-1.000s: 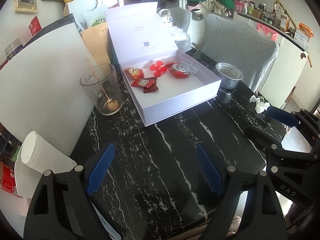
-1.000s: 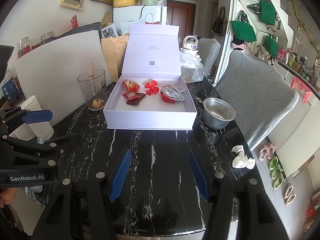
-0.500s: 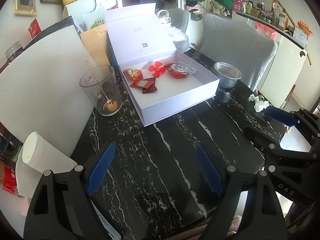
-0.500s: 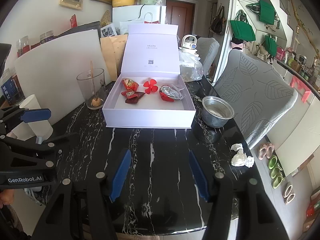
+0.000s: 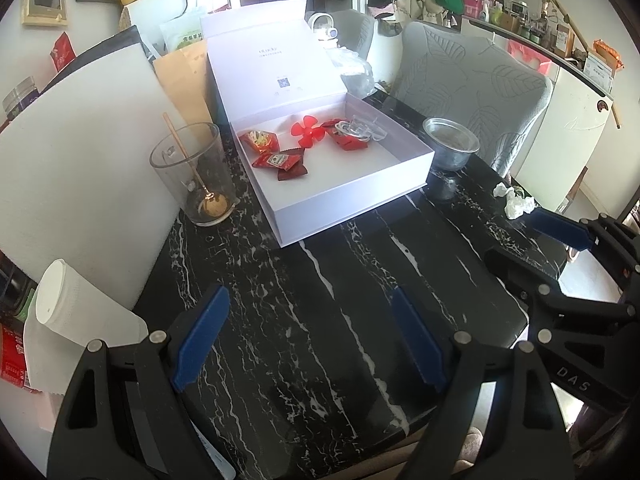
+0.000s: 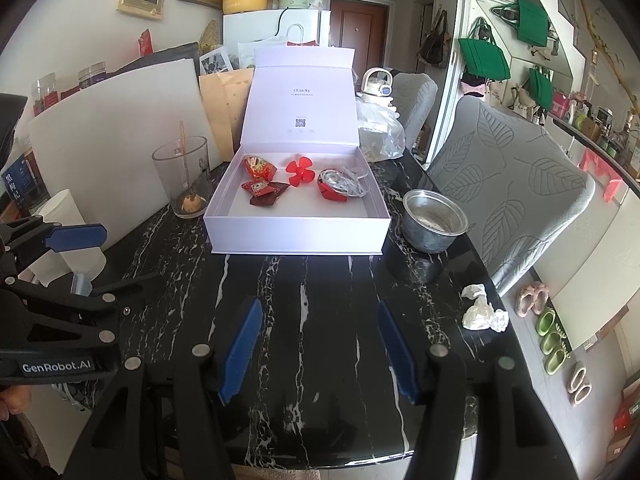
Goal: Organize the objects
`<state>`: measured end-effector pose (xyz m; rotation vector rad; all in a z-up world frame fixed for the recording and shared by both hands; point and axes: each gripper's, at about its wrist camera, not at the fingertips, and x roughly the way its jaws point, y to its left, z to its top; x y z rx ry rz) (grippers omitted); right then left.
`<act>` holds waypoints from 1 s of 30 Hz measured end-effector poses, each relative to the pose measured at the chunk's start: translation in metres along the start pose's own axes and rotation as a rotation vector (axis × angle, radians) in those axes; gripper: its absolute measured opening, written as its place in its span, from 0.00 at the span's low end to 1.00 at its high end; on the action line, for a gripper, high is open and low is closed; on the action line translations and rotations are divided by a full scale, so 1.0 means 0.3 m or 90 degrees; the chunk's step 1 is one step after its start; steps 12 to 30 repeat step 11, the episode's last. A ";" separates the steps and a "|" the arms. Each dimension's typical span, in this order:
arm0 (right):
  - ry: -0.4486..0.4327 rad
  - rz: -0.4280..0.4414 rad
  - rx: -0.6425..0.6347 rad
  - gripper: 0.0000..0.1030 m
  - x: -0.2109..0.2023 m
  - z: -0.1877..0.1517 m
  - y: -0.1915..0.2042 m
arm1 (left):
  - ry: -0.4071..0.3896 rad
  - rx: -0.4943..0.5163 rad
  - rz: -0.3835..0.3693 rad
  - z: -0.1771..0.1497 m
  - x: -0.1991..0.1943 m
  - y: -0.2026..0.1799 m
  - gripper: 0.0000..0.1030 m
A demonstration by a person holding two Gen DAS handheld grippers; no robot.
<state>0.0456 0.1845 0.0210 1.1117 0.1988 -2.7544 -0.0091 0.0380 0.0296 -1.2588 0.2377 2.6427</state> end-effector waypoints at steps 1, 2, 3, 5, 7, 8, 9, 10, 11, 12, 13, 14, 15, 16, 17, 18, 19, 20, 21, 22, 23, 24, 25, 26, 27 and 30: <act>0.001 0.000 0.001 0.59 0.001 -0.001 -0.001 | 0.001 -0.001 0.001 -0.001 0.002 0.000 0.81; 0.002 0.000 0.001 0.59 0.005 0.002 0.000 | 0.002 -0.001 0.002 -0.001 0.004 0.001 0.81; 0.004 -0.001 0.002 0.59 0.008 0.001 0.001 | 0.003 -0.002 0.001 -0.002 0.007 0.001 0.81; 0.006 0.000 0.002 0.59 0.013 0.001 0.001 | 0.006 -0.001 0.001 -0.004 0.013 0.001 0.81; 0.008 0.001 0.002 0.59 0.018 0.001 0.002 | 0.009 -0.001 0.001 -0.007 0.018 0.000 0.81; 0.009 0.001 0.003 0.59 0.020 0.001 0.001 | 0.012 -0.002 0.002 -0.008 0.021 0.000 0.81; 0.009 0.002 0.003 0.59 0.021 0.001 0.002 | 0.014 -0.002 0.006 -0.008 0.024 0.000 0.81; 0.009 0.002 0.003 0.59 0.022 0.001 0.001 | 0.014 -0.002 0.009 -0.009 0.026 -0.001 0.81; 0.009 0.002 0.003 0.59 0.022 0.001 0.001 | 0.014 -0.002 0.012 -0.009 0.028 -0.002 0.81; 0.009 0.002 0.003 0.59 0.022 0.001 0.001 | 0.014 -0.002 0.012 -0.009 0.028 -0.002 0.81; 0.009 0.002 0.003 0.59 0.022 0.001 0.001 | 0.014 -0.002 0.012 -0.009 0.028 -0.002 0.81; 0.009 0.002 0.003 0.59 0.022 0.001 0.001 | 0.014 -0.002 0.012 -0.009 0.028 -0.002 0.81; 0.009 0.002 0.003 0.59 0.022 0.001 0.001 | 0.014 -0.002 0.012 -0.009 0.028 -0.002 0.81; 0.009 0.002 0.003 0.59 0.022 0.001 0.001 | 0.014 -0.002 0.012 -0.009 0.028 -0.002 0.81; 0.009 0.002 0.003 0.59 0.022 0.001 0.001 | 0.014 -0.002 0.012 -0.009 0.028 -0.002 0.81; 0.009 0.002 0.003 0.59 0.022 0.001 0.001 | 0.014 -0.002 0.012 -0.009 0.028 -0.002 0.81; 0.009 0.002 0.003 0.59 0.022 0.001 0.001 | 0.014 -0.002 0.012 -0.009 0.028 -0.002 0.81; 0.009 0.002 0.003 0.59 0.022 0.001 0.001 | 0.014 -0.002 0.012 -0.009 0.028 -0.002 0.81; 0.009 0.002 0.003 0.59 0.022 0.001 0.001 | 0.014 -0.002 0.012 -0.009 0.028 -0.002 0.81; 0.009 0.002 0.003 0.59 0.022 0.001 0.001 | 0.014 -0.002 0.012 -0.009 0.028 -0.002 0.81; 0.009 0.002 0.003 0.59 0.022 0.001 0.001 | 0.014 -0.002 0.012 -0.009 0.028 -0.002 0.81; 0.009 0.002 0.003 0.59 0.022 0.001 0.001 | 0.014 -0.002 0.012 -0.009 0.028 -0.002 0.81; 0.009 0.002 0.003 0.59 0.022 0.001 0.001 | 0.014 -0.002 0.012 -0.009 0.028 -0.002 0.81; 0.009 0.002 0.003 0.59 0.022 0.001 0.001 | 0.014 -0.002 0.012 -0.009 0.028 -0.002 0.81; 0.009 0.002 0.003 0.59 0.022 0.001 0.001 | 0.014 -0.002 0.012 -0.009 0.028 -0.002 0.81; 0.009 0.002 0.003 0.59 0.022 0.001 0.001 | 0.014 -0.002 0.012 -0.009 0.028 -0.002 0.81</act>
